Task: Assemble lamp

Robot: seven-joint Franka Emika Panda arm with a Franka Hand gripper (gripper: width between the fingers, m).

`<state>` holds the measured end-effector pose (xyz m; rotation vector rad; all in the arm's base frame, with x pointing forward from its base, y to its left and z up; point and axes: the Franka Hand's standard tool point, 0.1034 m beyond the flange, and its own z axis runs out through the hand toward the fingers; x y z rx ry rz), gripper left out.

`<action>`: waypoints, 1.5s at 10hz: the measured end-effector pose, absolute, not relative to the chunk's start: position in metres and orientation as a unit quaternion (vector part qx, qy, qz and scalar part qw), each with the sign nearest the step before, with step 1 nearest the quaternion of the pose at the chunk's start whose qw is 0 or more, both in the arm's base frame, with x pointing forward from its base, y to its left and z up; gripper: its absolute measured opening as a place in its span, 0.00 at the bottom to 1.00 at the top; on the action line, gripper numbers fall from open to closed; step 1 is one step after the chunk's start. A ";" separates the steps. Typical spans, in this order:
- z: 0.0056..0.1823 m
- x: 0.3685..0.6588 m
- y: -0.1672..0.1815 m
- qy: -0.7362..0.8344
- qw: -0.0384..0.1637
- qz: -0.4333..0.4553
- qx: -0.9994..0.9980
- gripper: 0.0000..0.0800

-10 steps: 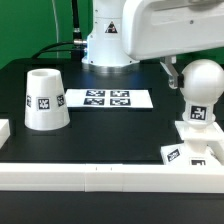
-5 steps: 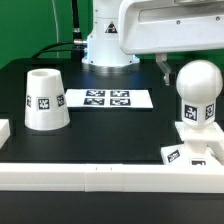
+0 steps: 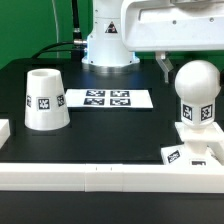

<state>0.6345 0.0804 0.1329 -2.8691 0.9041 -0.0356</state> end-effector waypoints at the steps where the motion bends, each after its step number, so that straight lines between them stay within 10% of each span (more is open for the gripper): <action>1: 0.133 0.634 0.080 0.333 0.068 -0.009 -0.940 0.72; 15: 0.131 0.633 0.101 0.701 0.092 0.056 -0.705 0.79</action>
Offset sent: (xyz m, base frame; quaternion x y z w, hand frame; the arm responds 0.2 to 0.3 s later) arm 0.0039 0.0028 -0.0088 0.0050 -0.0144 0.2654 0.9640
